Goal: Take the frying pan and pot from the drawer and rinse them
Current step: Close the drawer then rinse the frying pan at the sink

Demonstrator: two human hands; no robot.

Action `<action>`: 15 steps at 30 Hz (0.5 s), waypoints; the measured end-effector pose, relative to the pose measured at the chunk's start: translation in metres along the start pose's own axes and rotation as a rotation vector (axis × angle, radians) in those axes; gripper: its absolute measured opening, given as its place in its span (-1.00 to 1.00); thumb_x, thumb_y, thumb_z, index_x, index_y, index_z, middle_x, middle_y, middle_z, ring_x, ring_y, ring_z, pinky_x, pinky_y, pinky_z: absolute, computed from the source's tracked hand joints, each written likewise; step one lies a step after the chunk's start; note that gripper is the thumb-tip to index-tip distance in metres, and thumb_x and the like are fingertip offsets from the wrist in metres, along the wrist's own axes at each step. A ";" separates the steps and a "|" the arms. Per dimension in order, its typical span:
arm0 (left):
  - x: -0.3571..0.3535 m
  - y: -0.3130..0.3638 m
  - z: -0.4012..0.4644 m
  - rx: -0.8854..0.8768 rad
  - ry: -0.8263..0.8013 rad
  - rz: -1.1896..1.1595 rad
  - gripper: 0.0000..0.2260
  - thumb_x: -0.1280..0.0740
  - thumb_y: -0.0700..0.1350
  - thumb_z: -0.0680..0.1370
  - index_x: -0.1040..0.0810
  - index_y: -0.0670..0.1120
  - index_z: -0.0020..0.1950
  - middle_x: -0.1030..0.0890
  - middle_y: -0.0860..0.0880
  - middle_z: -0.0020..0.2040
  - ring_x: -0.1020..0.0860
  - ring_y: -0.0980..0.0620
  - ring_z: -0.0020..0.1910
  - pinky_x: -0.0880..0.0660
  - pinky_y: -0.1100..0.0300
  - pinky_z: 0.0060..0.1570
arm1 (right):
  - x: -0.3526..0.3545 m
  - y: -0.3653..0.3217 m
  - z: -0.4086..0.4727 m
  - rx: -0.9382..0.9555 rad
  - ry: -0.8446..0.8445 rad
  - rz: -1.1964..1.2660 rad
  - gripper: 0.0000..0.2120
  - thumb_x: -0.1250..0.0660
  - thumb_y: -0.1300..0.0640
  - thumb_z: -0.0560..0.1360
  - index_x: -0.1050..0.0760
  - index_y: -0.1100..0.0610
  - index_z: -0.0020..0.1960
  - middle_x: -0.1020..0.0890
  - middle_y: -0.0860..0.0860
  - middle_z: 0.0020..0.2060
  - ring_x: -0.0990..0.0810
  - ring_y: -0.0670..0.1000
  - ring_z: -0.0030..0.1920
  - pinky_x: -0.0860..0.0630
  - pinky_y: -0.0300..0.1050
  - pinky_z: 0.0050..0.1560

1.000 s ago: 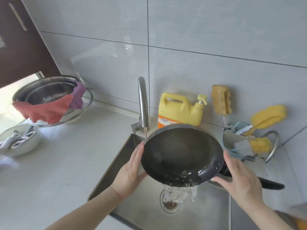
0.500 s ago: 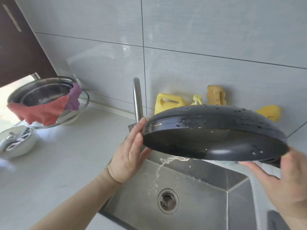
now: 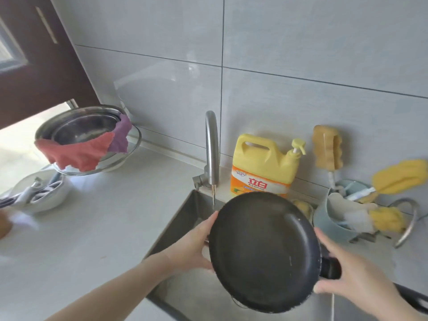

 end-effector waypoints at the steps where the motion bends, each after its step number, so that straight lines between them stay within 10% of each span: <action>1: 0.006 -0.006 0.000 0.056 -0.058 -0.010 0.11 -0.63 -0.14 0.28 0.05 0.26 0.57 -0.42 0.28 0.38 -0.51 0.12 0.30 -0.52 0.13 0.24 | -0.007 0.000 0.009 0.014 -0.053 0.014 0.20 -0.55 -0.30 0.00 0.18 -0.57 0.38 -0.55 -0.35 0.10 -0.57 -0.22 0.07 -0.52 -0.18 0.13; 6: 0.053 -0.025 -0.012 0.304 -0.326 -0.023 -0.05 -0.62 -0.21 0.25 -0.20 0.23 0.47 -0.59 0.09 0.27 -0.65 0.00 0.13 -0.54 -0.08 0.21 | -0.042 -0.006 0.047 0.002 -0.405 0.174 0.18 -0.63 -0.22 0.02 0.02 -0.44 0.43 -0.49 -0.24 0.09 -0.51 -0.24 0.06 -0.46 -0.32 0.11; 10: 0.095 -0.009 -0.025 0.396 -0.381 0.062 -0.27 -0.59 -0.24 0.30 -0.36 0.14 0.35 -0.60 0.11 0.18 -0.66 0.11 0.03 -0.58 0.23 0.04 | -0.064 -0.033 0.057 0.042 -0.567 0.364 -0.09 -0.55 0.10 0.31 -0.11 -0.35 0.44 -0.53 -0.33 0.02 -0.54 -0.29 0.08 -0.42 -0.48 0.00; 15: 0.135 0.017 -0.041 0.374 -0.275 0.293 -0.11 -0.65 -0.05 0.25 -0.16 0.36 0.34 -0.44 0.22 0.19 -0.56 0.31 -0.08 -0.55 0.23 0.08 | -0.111 -0.053 0.059 0.095 -0.449 0.499 0.02 -0.57 0.12 0.21 -0.11 -0.40 0.46 -0.69 0.04 -0.10 -0.68 -0.05 -0.05 -0.55 -0.13 0.17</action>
Point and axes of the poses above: each hand's wrist, its own z-axis towards the middle knuckle, its own x-axis out of the back of the hand, y = z × x, the point moved 1 cm from there along z, towards the middle knuckle
